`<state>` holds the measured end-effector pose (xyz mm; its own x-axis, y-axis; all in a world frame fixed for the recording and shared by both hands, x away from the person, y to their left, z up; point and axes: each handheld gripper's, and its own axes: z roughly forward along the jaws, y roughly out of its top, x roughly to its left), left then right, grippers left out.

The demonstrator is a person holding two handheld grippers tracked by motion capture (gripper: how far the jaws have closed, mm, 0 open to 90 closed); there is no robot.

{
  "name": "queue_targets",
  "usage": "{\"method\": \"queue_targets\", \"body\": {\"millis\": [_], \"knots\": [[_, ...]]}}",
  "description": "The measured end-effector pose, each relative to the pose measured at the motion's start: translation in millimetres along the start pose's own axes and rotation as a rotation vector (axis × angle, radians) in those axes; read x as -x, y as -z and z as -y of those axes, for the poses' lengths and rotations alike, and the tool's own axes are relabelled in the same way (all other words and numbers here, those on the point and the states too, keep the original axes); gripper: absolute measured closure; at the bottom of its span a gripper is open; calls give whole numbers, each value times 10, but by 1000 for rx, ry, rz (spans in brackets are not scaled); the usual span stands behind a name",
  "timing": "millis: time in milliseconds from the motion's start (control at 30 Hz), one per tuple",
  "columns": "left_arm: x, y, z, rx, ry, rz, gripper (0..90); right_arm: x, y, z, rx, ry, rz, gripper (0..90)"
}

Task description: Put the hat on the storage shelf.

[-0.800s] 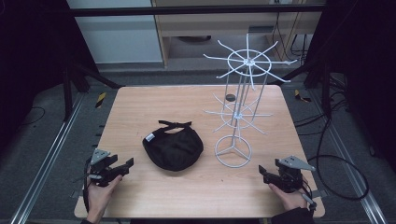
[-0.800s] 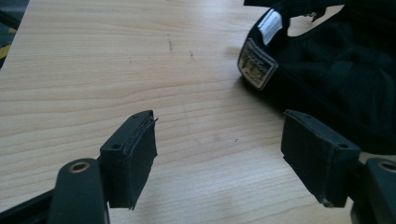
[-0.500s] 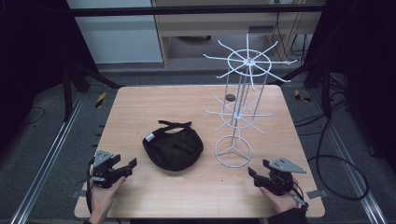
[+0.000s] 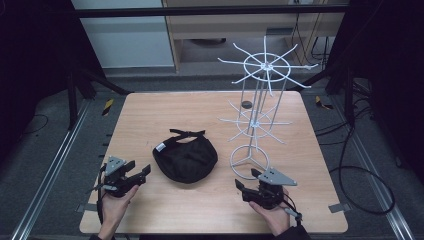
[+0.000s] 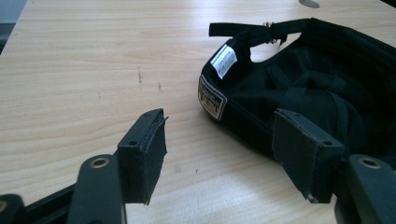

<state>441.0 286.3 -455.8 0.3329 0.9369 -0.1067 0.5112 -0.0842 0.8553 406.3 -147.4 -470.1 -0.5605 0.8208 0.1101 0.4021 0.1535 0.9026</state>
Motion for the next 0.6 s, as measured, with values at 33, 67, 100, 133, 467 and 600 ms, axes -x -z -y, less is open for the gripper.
{"method": "queue_targets", "body": {"millis": [33,67,100,133,467,600], "knots": [[0,-18,-17,-2,-3,-2,353,-26,-29,-14,2,8,-4,315],[2,-39,-33,3,-6,-8,359,-52,-59,-28,5,13,-8,320],[2,-59,-53,5,-11,-13,371,-80,-89,-40,6,12,-11,324],[2,-85,-80,11,-11,-19,378,-107,-120,-52,6,10,-15,325],[20,-287,-195,20,-30,-44,461,-341,-435,-180,29,22,7,346],[19,-388,-227,3,-27,-37,495,-376,-544,-215,27,9,19,359]]}}
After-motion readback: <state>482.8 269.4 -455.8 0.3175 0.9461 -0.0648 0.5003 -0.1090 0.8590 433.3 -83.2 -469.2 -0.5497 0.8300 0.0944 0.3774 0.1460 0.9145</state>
